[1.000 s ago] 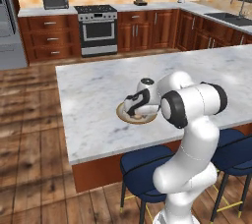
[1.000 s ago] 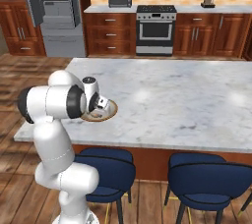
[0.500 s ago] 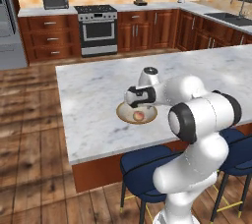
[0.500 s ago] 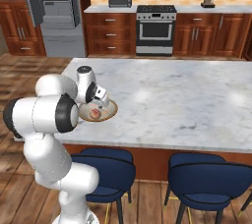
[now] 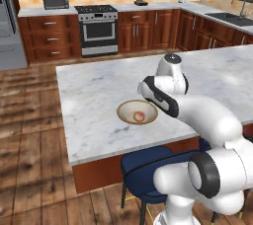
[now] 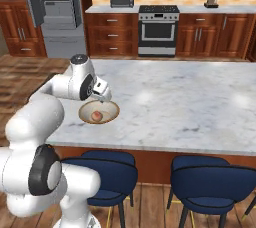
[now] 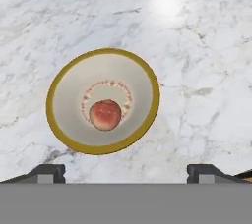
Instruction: Retrieve the peach and banana from the fridge and place them into the bowl on the dining table.
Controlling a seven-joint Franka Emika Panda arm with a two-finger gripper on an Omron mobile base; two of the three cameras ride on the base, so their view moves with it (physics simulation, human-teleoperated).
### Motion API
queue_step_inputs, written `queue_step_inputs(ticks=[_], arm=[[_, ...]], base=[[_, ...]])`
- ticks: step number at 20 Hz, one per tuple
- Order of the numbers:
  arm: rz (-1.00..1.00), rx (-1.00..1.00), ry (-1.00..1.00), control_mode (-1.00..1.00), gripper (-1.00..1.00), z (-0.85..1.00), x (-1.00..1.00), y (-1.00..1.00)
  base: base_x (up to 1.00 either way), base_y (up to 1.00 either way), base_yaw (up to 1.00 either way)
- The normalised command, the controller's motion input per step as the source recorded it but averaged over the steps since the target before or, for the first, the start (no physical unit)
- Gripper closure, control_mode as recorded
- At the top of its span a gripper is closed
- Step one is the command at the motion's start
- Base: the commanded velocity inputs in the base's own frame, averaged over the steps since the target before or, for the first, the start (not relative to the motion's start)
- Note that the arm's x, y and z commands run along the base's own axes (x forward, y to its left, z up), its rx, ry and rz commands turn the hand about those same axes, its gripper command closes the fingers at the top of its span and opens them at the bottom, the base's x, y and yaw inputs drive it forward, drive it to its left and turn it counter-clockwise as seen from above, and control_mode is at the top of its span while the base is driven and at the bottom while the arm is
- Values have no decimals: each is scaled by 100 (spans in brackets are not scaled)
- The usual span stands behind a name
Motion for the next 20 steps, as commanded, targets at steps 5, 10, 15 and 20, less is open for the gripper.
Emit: queue_step_inputs(ticks=[5, 10, 15, 20], arm=[[0, 4, -15, -100, -100, 79, -100, -47], [0, 0, -7, -100, -100, 52, -97, -10], [1, 0, 0, -100, -100, 24, -82, 0], [3, 0, 0, -100, -100, 16, -54, 0]], base=[[0, 0, 0], [0, 0, 0], [0, 0, 0], [0, 0, 0]])
